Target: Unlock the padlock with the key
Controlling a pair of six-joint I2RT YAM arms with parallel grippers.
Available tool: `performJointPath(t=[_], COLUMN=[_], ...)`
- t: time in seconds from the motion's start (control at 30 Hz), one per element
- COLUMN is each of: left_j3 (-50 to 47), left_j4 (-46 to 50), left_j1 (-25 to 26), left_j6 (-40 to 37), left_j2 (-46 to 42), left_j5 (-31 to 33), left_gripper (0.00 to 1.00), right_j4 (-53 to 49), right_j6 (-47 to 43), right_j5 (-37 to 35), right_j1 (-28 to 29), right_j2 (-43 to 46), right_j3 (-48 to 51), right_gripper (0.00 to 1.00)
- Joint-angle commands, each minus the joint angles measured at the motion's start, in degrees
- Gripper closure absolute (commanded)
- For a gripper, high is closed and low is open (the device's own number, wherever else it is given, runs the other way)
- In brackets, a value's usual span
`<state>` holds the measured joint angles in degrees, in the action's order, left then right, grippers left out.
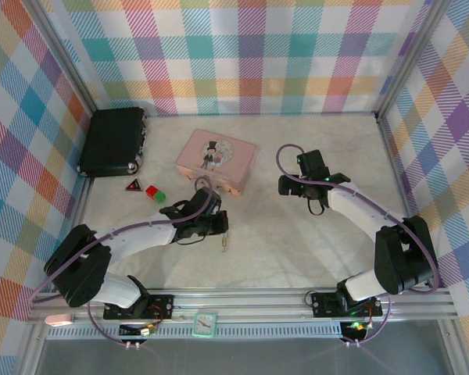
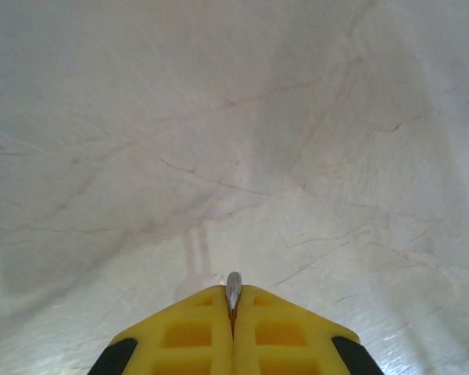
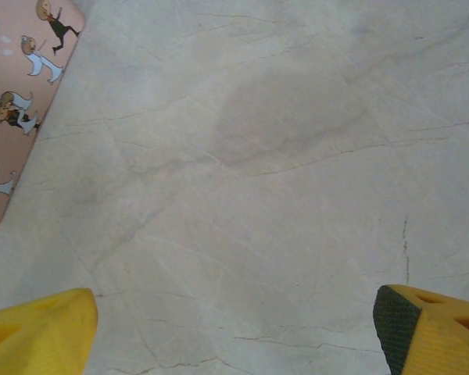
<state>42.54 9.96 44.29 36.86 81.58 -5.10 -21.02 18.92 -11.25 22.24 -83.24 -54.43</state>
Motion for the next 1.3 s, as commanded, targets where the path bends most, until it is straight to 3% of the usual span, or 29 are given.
performJointPath(t=[0.0, 0.17, 0.27, 0.37, 0.5, 0.63, 0.8, 1.0, 1.1, 1.2, 1.27], left_j3=[0.6, 2.02, 1.73, 1.67, 3.18, 4.94, 7.86, 5.26, 0.83, -2.25, -2.85], left_j4=[-4.01, -6.59, -7.78, -7.15, -1.85, 4.29, 10.17, 2.75, -4.53, -9.25, -9.55], left_j1=[1.89, 3.39, 3.57, 3.6, 3.53, 2.26, -3.64, -15.2, -21.2, -25.58, -26.98], left_j6=[1.75, 3.18, 5.24, 6.07, 4.67, 0.16, -9.6, -18.31, -20.59, -22.07, -22.85], left_j2=[3.76, 9.6, 10.62, 9.39, 5.26, -0.14, -6.23, -10.78, -11.43, -10.0, -8.2], left_j5=[0.4, 2.1, 2.68, 3.87, 9.09, 16.5, 29.16, 42.75, 44.39, 44.67, 45.38], left_gripper=[1.0, 0.98, 0.83, 0.6, 0.38, 0.27, 0.13, 0.05, 0.05, 0.05, 0.05], right_j4=[0.01, 0.49, 2.14, 3.9, 5.37, 7.96, 16.37, 37.32, 45.24, 49.63, 55.66], right_j6=[-0.58, -0.7, -1.69, -3.26, -4.99, -7.81, -11.67, -19.57, -18.91, -18.07, -17.37], right_j5=[-1.82, -1.98, -2.72, -3.78, -3.35, -4.34, -6.24, -7.29, -0.02, 1.44, 1.47], right_j1=[0.44, 0.44, 0.34, -0.54, -4.22, -9.02, -14.15, -15.11, -17.65, -18.54, -19.06], right_j2=[1.72, 3.35, 4.61, 4.76, 3.13, 1.62, -0.75, -5.92, -6.77, -5.33, -3.55], right_j3=[1.24, 2.14, 3.46, 4.72, 5.67, 6.68, 9.47, 14.6, 16.82, 20.32, 24.51], right_gripper=[0.08, 0.08, 0.07, 0.06, 0.06, 0.06, 0.06, 0.06, 0.07, 0.07, 0.0])
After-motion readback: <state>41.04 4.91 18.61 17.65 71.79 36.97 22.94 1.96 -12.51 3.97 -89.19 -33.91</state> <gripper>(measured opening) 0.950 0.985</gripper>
